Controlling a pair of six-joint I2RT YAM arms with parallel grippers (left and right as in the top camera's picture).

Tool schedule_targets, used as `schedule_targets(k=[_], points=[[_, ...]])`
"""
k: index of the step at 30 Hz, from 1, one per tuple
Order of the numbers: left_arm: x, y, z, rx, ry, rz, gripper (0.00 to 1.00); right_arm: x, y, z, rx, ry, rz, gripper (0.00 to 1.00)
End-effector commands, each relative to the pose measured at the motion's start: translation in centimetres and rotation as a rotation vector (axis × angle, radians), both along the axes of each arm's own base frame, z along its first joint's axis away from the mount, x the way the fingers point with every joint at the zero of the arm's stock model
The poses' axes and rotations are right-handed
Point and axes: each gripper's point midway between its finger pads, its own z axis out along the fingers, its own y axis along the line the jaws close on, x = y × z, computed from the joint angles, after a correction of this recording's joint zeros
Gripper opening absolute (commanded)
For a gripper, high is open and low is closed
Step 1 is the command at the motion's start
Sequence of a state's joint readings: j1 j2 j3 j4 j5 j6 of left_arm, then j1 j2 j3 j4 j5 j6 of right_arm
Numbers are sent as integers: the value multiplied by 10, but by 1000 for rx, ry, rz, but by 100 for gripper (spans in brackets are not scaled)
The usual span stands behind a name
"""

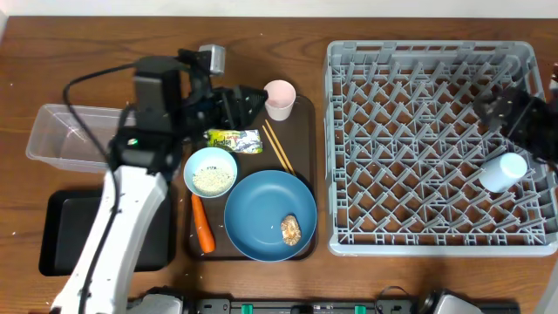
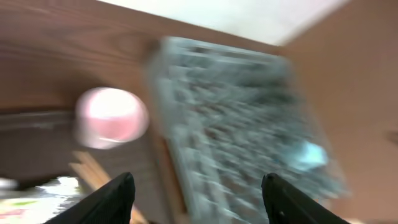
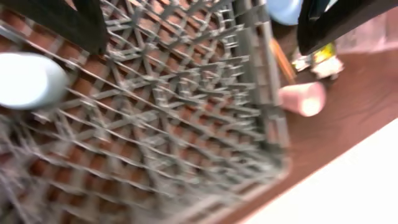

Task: Sort waste into correct bins and load items into the dishwasher rack
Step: 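Grasp pink cup with left gripper and lift it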

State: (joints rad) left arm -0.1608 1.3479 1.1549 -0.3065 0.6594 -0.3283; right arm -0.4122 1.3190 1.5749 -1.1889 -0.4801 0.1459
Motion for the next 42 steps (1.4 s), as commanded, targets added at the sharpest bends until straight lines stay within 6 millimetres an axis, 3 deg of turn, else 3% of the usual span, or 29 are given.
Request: schedule_targets(k=[1,6,12,18,23,27,33,36,39,42], points=[[38,33,-27,260,-63,236,67,-2,31,15,40,-40,78,93],[56,15,-67,288,-14,205,67,-5,50,9,57,-5,130,93],[84,-2,-122,303,37,176,62,-3,58,-1,65,27,154,92],[105,-11,-149,341,53,187,59,-6,58,-15,76,66,152,92],[102,-17,-184,369,121,163,56,-7,58,-23,83,88,151,92],[92,-10,-208,410,202,158,45,-8,58,-24,84,90,150,92],[87,4,-216,475,235,199,31,-7,58,-24,84,90,150,92],[87,1,-212,462,230,192,13,-7,58,-24,84,89,151,92],[88,-6,-189,416,193,170,6,-8,58,-24,80,91,149,91],[88,-7,-144,385,128,177,6,-7,50,-27,39,102,122,92]])
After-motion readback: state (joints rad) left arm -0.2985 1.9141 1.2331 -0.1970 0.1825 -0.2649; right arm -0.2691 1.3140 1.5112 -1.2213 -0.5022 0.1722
